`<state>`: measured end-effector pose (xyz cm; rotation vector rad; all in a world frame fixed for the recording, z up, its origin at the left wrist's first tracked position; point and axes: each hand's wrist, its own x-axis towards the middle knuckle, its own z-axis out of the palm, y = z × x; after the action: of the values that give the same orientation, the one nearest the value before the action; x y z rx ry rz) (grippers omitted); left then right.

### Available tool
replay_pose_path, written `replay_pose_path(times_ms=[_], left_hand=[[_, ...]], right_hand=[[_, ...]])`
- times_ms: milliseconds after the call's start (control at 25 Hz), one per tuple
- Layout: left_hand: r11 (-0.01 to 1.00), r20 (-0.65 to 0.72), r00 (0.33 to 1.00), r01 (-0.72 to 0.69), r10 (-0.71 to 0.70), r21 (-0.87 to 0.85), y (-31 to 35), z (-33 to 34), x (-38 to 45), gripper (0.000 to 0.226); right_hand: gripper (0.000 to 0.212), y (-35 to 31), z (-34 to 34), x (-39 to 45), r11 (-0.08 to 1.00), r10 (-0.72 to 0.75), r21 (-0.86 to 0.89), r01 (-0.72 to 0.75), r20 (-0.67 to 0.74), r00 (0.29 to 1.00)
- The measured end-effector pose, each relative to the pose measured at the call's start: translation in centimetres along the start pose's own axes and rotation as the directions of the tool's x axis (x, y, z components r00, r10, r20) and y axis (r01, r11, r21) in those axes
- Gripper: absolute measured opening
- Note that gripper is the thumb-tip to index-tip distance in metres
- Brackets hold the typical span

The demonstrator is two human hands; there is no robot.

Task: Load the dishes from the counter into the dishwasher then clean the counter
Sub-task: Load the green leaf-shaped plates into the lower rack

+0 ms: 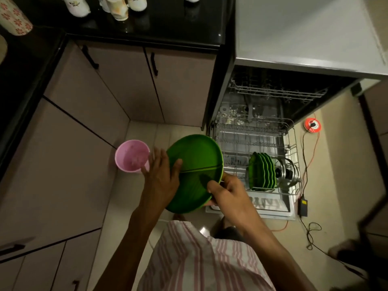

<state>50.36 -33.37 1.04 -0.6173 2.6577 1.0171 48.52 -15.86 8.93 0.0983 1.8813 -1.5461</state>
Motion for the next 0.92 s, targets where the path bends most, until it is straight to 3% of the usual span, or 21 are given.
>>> replay_pose_path(times_ms=[240,400,520,760,920], left_hand=[[0.988,0.109,0.989,-0.088,0.102,-0.125,6.7,5.0,-1.3,0.075],[0.981,0.266,0.963,-0.001,0.054,-0.193,12.3,10.1,-3.1,0.068],[0.976,0.336,0.941,0.041,0.033,-0.212,15.2,14.3,-4.6,0.071],[0.973,0.392,0.919,0.062,0.031,-0.222,18.5,21.0,-5.7,0.060],[0.941,0.437,0.894,0.059,0.098,-0.332,20.0,25.3,-4.2,0.052]], right_hand=[[0.012,3.0,-6.4,-0.9,1.000,0.007,-0.022,-0.010,-0.132,0.991],[0.025,5.5,-12.1,-1.7,0.996,0.050,-0.063,-0.058,-0.126,0.991],[0.018,7.2,-16.1,-2.1,0.990,0.061,-0.115,-0.077,-0.137,0.989],[0.012,11.1,-22.1,-2.3,0.979,0.101,-0.156,-0.132,-0.190,0.976],[0.016,13.7,-25.7,-0.1,0.956,0.152,-0.206,-0.207,-0.251,0.956]])
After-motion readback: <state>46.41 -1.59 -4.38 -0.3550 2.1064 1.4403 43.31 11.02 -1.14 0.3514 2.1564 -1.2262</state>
